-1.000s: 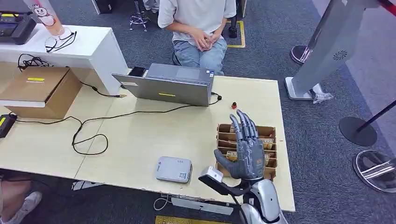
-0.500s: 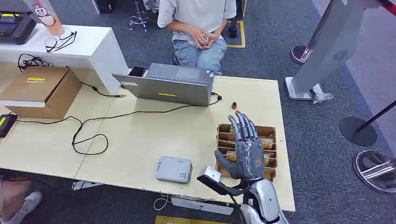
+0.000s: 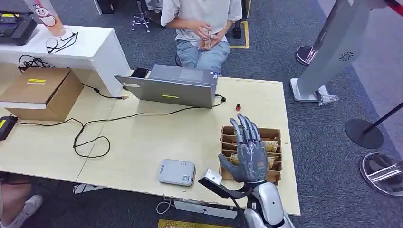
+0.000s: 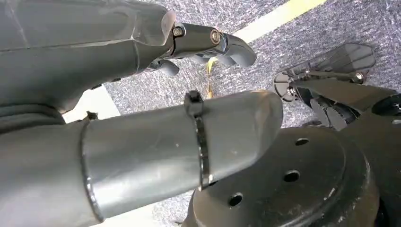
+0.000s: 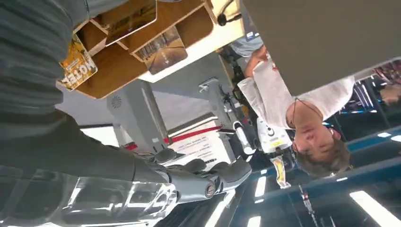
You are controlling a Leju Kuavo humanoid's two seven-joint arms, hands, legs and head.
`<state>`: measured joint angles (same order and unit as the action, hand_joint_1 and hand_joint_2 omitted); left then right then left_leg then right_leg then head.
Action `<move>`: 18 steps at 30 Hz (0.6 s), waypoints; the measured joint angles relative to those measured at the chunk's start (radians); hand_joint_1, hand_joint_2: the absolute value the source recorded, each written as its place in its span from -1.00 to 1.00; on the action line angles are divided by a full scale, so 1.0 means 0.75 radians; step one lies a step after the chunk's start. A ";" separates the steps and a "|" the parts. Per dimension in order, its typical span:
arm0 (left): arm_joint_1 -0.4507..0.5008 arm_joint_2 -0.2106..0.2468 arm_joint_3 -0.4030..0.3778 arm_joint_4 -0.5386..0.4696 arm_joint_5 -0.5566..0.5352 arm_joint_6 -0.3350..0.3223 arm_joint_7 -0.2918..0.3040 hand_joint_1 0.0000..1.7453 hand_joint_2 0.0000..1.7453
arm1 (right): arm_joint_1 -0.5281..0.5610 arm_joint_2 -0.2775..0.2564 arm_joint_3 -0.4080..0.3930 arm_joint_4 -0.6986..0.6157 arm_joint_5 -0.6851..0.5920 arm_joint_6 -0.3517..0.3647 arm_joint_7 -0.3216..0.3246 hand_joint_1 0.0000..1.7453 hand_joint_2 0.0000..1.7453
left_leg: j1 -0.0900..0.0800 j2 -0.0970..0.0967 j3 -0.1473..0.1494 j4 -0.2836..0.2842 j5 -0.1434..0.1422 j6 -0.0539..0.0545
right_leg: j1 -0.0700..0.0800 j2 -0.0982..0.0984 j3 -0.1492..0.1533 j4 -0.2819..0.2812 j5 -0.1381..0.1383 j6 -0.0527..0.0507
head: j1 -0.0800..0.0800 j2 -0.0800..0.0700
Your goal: Pass the card to the sensor for recognition and then transmit it.
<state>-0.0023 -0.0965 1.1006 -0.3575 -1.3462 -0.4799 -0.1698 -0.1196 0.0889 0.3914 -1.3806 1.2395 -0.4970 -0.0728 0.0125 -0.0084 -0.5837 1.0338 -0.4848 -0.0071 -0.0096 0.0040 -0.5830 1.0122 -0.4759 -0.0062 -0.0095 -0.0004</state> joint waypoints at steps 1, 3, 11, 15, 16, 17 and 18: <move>0.001 -0.004 0.001 -0.009 0.000 -0.008 0.000 -1.00 -1.00 | 0.000 0.000 0.000 0.000 0.008 0.008 0.007 -1.00 1.00 | 0.000 0.000 0.000 0.000 0.000 0.000 | 0.000 0.000 0.000 0.000 0.000 0.000 | 0.000 0.000; 0.003 -0.012 0.004 -0.027 -0.002 -0.021 0.000 -1.00 -1.00 | 0.000 -0.001 0.001 0.002 0.022 0.018 0.017 -1.00 1.00 | 0.000 0.000 0.000 0.000 0.000 0.000 | 0.000 0.000 0.000 0.000 0.000 0.000 | 0.000 0.000; 0.020 -0.046 0.040 -0.108 -0.023 -0.085 0.004 -1.00 -1.00 | -0.001 -0.001 0.008 0.024 0.059 0.083 0.063 -1.00 1.00 | 0.000 0.000 0.000 0.000 0.000 0.000 | 0.000 0.000 0.000 0.000 0.000 0.000 | 0.000 0.000; 0.023 -0.056 0.061 -0.133 -0.029 -0.103 0.004 -1.00 -1.00 | -0.006 -0.001 0.009 0.044 0.071 0.103 0.076 -1.00 1.00 | 0.000 0.000 0.000 0.000 0.000 0.000 | 0.000 0.000 0.000 0.000 0.000 0.000 | 0.000 0.000; 0.023 -0.058 0.065 -0.137 -0.031 -0.105 0.004 -1.00 -1.00 | -0.006 -0.001 0.009 0.049 0.072 0.104 0.079 -1.00 1.00 | 0.000 0.000 0.000 0.000 0.000 0.000 | 0.000 0.000 0.000 0.000 0.000 0.000 | 0.000 0.000; 0.023 -0.058 0.067 -0.140 -0.031 -0.106 0.004 -1.00 -1.00 | -0.008 -0.001 0.009 0.054 0.072 0.105 0.080 -1.00 1.00 | 0.000 0.000 0.000 0.000 0.000 0.000 | 0.000 0.000 0.000 0.000 0.000 0.000 | 0.000 0.000; 0.024 -0.060 0.069 -0.144 -0.032 -0.107 0.004 -1.00 -1.00 | -0.009 -0.001 0.009 0.059 0.072 0.106 0.082 -1.00 1.00 | 0.000 0.000 0.000 0.000 0.000 0.000 | 0.000 0.000 0.000 0.000 0.000 0.000 | 0.000 0.000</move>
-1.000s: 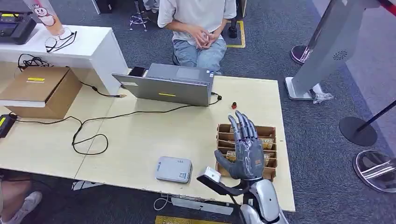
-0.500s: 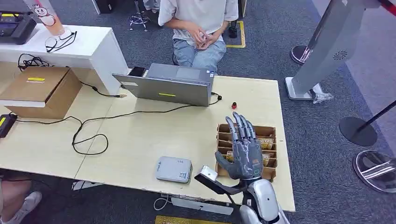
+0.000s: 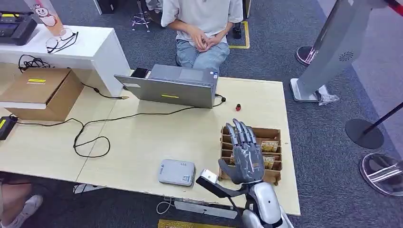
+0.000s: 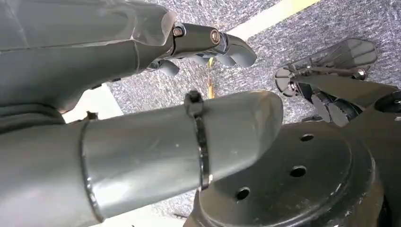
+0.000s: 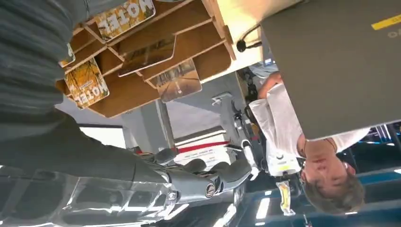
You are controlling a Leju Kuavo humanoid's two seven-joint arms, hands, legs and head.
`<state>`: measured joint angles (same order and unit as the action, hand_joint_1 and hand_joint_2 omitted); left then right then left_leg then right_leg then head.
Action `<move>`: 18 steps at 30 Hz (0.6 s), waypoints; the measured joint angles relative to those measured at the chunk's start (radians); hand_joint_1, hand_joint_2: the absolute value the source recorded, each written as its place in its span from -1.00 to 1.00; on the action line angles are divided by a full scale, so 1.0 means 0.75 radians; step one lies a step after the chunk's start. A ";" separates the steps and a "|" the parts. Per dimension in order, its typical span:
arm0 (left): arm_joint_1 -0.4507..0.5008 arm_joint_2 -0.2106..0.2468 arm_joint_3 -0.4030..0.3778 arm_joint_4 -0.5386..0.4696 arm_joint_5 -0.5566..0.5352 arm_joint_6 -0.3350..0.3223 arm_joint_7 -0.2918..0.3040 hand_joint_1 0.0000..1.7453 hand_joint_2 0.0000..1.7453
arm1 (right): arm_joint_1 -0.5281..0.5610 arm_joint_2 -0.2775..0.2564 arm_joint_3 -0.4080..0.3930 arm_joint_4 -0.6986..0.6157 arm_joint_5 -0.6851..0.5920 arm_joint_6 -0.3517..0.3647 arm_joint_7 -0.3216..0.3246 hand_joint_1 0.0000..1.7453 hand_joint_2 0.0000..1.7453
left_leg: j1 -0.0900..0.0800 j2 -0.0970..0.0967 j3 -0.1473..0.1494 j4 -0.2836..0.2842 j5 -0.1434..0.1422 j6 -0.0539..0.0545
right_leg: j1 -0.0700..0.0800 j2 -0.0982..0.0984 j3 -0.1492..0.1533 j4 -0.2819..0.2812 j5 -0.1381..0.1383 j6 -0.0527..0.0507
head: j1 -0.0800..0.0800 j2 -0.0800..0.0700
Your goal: Pass the card to the sensor for recognition and then transmit it.
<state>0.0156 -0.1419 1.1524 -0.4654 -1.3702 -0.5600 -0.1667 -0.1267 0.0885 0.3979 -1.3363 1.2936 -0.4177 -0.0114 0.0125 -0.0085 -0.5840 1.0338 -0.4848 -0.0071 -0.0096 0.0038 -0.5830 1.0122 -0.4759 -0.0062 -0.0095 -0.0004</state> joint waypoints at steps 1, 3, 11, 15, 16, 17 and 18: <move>0.000 -0.003 0.002 -0.003 0.000 -0.001 -0.001 -1.00 -1.00 | -0.002 0.000 0.000 0.005 0.000 0.000 0.001 -1.00 1.00 | 0.000 0.000 0.000 0.000 0.000 0.000 | 0.000 0.000 0.000 0.000 0.000 0.000 | 0.000 0.000; 0.000 -0.005 0.007 -0.009 -0.003 -0.006 0.000 -1.00 -1.00 | -0.005 0.000 0.000 0.014 0.003 0.001 0.002 -1.00 1.00 | 0.000 0.000 0.000 0.000 0.000 0.000 | 0.000 0.000 0.000 0.000 0.000 0.000 | 0.000 0.000; 0.002 -0.017 0.034 -0.034 -0.026 -0.024 -0.002 -1.00 -1.00 | -0.013 -0.001 -0.001 0.037 0.021 -0.007 0.016 -1.00 1.00 | 0.000 0.000 0.000 0.000 0.000 0.000 | 0.000 0.000 0.000 0.000 0.000 0.000 | 0.000 0.000; 0.004 -0.026 0.057 -0.054 -0.044 -0.041 -0.004 -1.00 -1.00 | -0.015 -0.002 -0.004 0.037 0.053 -0.031 0.037 -1.00 1.00 | 0.000 0.000 0.000 0.000 0.000 0.000 | 0.000 0.000 0.000 0.000 0.000 0.000 | 0.000 0.000; 0.005 -0.030 0.061 -0.059 -0.047 -0.044 -0.004 -1.00 -1.00 | -0.015 -0.002 -0.006 0.037 0.060 -0.038 0.043 -1.00 1.00 | 0.000 0.000 0.000 0.000 0.000 0.000 | 0.000 0.000 0.000 0.000 0.000 0.000 | 0.000 0.000; 0.006 -0.032 0.065 -0.064 -0.049 -0.045 -0.004 -1.00 -1.00 | -0.015 -0.003 -0.008 0.037 0.075 -0.046 0.052 -1.00 1.00 | 0.000 0.000 0.000 0.000 0.000 0.000 | 0.000 0.000 0.000 0.000 0.000 0.000 | 0.000 0.000; 0.007 -0.036 0.068 -0.071 -0.052 -0.048 -0.005 -1.00 -1.00 | -0.016 -0.004 -0.009 0.038 0.081 -0.050 0.057 -1.00 1.00 | 0.000 0.000 0.000 0.000 0.000 0.000 | 0.000 0.000 0.000 0.000 0.000 0.000 | 0.000 0.000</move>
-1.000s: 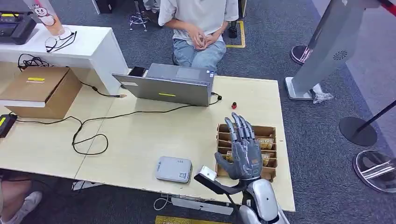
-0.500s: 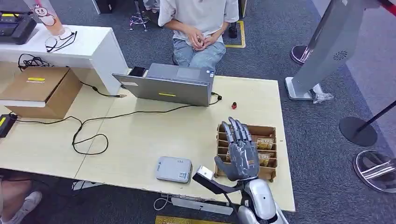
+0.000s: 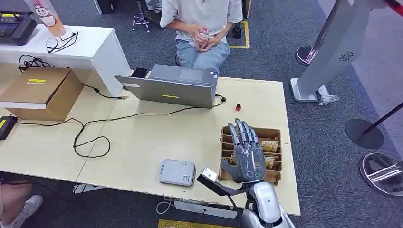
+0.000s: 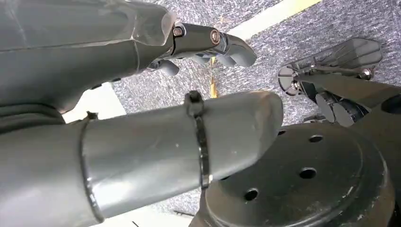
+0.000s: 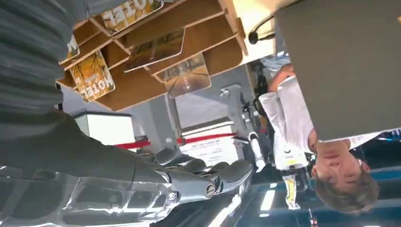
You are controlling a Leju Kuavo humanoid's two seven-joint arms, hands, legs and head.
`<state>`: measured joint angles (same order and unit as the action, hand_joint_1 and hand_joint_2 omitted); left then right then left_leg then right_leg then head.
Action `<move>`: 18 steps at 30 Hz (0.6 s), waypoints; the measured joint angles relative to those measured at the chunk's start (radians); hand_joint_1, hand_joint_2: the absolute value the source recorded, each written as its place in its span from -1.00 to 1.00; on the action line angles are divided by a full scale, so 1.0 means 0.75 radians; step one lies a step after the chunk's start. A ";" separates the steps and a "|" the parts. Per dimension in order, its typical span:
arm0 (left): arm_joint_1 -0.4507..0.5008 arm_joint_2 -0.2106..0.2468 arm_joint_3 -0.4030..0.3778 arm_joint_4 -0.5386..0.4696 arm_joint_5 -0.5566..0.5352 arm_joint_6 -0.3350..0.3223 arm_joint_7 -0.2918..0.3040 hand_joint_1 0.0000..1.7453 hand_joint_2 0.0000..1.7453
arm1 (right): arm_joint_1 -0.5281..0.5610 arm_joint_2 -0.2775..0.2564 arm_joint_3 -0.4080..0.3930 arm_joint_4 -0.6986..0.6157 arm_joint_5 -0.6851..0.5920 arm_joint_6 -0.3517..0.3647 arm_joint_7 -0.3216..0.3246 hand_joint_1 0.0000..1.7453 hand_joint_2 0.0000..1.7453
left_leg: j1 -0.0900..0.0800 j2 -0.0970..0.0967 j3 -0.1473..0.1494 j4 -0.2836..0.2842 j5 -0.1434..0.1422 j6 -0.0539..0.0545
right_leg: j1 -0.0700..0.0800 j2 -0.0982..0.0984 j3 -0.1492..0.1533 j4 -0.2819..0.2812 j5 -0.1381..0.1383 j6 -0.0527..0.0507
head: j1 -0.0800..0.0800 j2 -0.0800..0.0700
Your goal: Pass the card to the sensor for recognition and then transmit it.
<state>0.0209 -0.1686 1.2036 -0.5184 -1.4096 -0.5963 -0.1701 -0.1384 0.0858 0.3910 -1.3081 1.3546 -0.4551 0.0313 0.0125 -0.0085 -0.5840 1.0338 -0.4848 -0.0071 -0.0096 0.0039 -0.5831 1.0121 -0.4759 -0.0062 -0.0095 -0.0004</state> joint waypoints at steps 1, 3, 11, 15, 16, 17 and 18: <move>0.001 -0.003 0.005 -0.008 -0.006 -0.006 0.000 -1.00 -1.00 | 0.000 -0.001 -0.001 0.000 0.013 -0.004 0.007 -1.00 1.00 | 0.000 0.000 0.000 0.000 0.000 0.000 | 0.000 0.000 0.000 0.000 0.000 0.000 | 0.000 0.000; 0.001 -0.009 0.018 -0.020 -0.015 -0.014 -0.002 -1.00 -1.00 | -0.001 -0.001 -0.001 0.001 0.028 -0.004 0.015 -1.00 1.00 | 0.000 0.000 0.000 0.000 0.000 0.000 | 0.000 0.000 0.000 0.000 0.000 0.000 | 0.000 0.000; 0.001 -0.027 0.054 -0.057 -0.036 -0.028 -0.012 -1.00 -1.00 | -0.002 -0.005 -0.015 0.014 0.085 -0.008 0.043 -1.00 1.00 | 0.000 0.000 0.000 0.000 0.000 0.000 | 0.000 0.000 0.000 0.000 0.000 0.000 | 0.000 0.000; 0.001 -0.038 0.067 -0.077 -0.052 -0.039 -0.015 -1.00 -1.00 | -0.002 -0.010 -0.019 0.023 0.130 -0.005 0.070 -1.00 1.00 | 0.000 0.000 0.000 0.000 0.000 0.000 | 0.000 0.000 0.000 0.000 0.000 0.000 | 0.000 0.000; 0.001 -0.039 0.074 -0.083 -0.058 -0.042 -0.015 -1.00 -1.00 | -0.002 -0.011 -0.021 0.026 0.138 -0.004 0.077 -1.00 1.00 | 0.000 0.000 0.000 0.000 0.000 0.000 | 0.000 0.000 0.000 0.000 0.000 0.000 | 0.000 0.000; 0.001 -0.040 0.080 -0.086 -0.061 -0.043 -0.015 -1.00 -1.00 | -0.001 -0.013 -0.022 0.029 0.142 -0.003 0.083 -1.00 1.00 | 0.000 0.000 0.000 0.000 0.000 0.000 | 0.000 0.000 0.000 0.000 0.000 0.000 | 0.000 0.000; 0.001 -0.042 0.085 -0.089 -0.062 -0.045 -0.015 -1.00 -1.00 | -0.002 -0.014 -0.023 0.032 0.148 -0.002 0.090 -1.00 1.00 | 0.000 0.000 0.000 0.000 0.000 0.000 | 0.000 0.000 0.000 0.000 0.000 0.000 | 0.000 0.000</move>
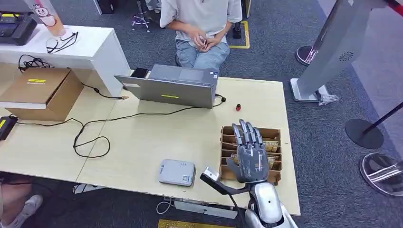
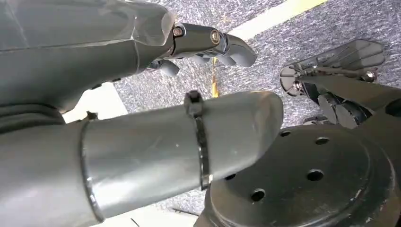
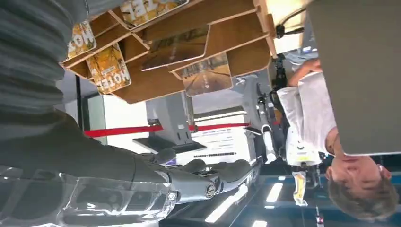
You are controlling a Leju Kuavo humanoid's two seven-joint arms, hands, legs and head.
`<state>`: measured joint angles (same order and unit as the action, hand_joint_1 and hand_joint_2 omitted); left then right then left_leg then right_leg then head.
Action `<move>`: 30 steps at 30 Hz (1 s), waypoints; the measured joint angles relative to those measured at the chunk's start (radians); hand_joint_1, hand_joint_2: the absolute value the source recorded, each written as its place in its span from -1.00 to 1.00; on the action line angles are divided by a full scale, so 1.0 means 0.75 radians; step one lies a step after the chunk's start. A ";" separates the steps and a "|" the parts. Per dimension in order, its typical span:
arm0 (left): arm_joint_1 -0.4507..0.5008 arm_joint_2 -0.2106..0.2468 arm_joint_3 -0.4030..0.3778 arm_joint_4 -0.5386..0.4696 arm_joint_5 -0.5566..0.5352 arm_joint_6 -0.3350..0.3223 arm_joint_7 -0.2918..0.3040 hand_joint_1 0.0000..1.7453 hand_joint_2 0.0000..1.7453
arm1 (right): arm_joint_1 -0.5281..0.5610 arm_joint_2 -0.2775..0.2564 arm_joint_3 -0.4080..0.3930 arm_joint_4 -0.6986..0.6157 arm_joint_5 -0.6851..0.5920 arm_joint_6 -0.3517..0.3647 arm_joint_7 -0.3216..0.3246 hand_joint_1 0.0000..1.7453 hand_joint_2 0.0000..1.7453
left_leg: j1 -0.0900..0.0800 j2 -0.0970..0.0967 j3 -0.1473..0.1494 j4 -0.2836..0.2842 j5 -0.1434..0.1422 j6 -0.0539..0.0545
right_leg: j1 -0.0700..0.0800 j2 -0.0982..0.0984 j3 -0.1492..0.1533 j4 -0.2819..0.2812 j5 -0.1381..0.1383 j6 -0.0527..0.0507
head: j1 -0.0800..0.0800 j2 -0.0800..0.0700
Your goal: Pass the card to the sensor for recognition and then transmit it.
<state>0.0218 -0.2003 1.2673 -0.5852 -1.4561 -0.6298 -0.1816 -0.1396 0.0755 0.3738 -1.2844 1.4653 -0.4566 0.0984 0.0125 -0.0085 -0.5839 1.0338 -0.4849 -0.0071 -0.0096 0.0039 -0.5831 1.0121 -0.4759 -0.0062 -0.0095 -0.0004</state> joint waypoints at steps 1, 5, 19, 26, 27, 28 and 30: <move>0.000 -0.003 0.004 -0.004 -0.002 -0.002 0.000 -1.00 -1.00 | 0.000 -0.002 -0.001 0.000 0.006 0.001 0.004 -1.00 1.00 | 0.000 0.000 0.000 0.000 0.000 0.000 | 0.000 0.000 0.000 0.000 0.000 0.000 | 0.000 0.000; 0.000 -0.011 0.013 -0.021 -0.010 -0.012 0.000 -1.00 -1.00 | 0.000 -0.006 -0.003 0.000 0.017 0.016 0.023 -1.00 1.00 | 0.000 0.000 0.000 0.000 0.000 0.000 | 0.000 0.000 0.000 0.000 0.000 0.000 | 0.000 0.000; -0.001 -0.029 0.043 -0.055 -0.042 -0.022 -0.009 -1.00 -1.00 | 0.002 -0.027 -0.027 -0.001 0.085 0.024 0.059 -1.00 1.00 | 0.000 0.000 0.000 0.000 0.000 0.000 | 0.000 0.000 0.000 0.000 0.000 0.000 | 0.000 0.000; -0.002 -0.027 0.046 -0.055 -0.045 -0.013 -0.009 -1.00 -1.00 | 0.006 -0.035 -0.035 -0.018 0.091 0.033 0.058 -1.00 1.00 | 0.000 0.000 0.000 0.000 0.000 0.000 | 0.000 0.000 0.000 0.000 0.000 0.000 | 0.000 0.000; -0.003 -0.027 0.046 -0.055 -0.046 -0.009 -0.010 -1.00 -1.00 | 0.008 -0.037 -0.036 -0.022 0.092 0.038 0.057 -1.00 1.00 | 0.000 0.000 0.000 0.000 0.000 0.000 | 0.000 0.000 0.000 0.000 0.000 0.000 | 0.000 0.000; -0.003 -0.026 0.047 -0.055 -0.046 -0.006 -0.010 -1.00 -1.00 | 0.010 -0.040 -0.036 -0.027 0.092 0.041 0.054 -1.00 1.00 | 0.000 0.000 0.000 0.000 0.000 0.000 | 0.000 0.000 0.000 0.000 0.000 0.000 | 0.000 0.000; -0.005 -0.024 0.050 -0.055 -0.047 0.002 -0.012 -1.00 -1.00 | 0.012 -0.045 -0.036 -0.033 0.093 0.053 0.047 -1.00 1.00 | 0.000 0.000 0.000 0.000 0.000 0.000 | 0.000 0.000 0.000 0.000 0.000 0.000 | 0.000 0.000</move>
<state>0.0183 -0.2186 1.3047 -0.6264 -1.4912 -0.6283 -0.1904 -0.1309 0.0416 0.3471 -1.3092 1.5351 -0.4169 0.1335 0.0124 -0.0084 -0.5838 1.0338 -0.4849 -0.0070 -0.0096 0.0040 -0.5832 1.0119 -0.4759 -0.0062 -0.0095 -0.0004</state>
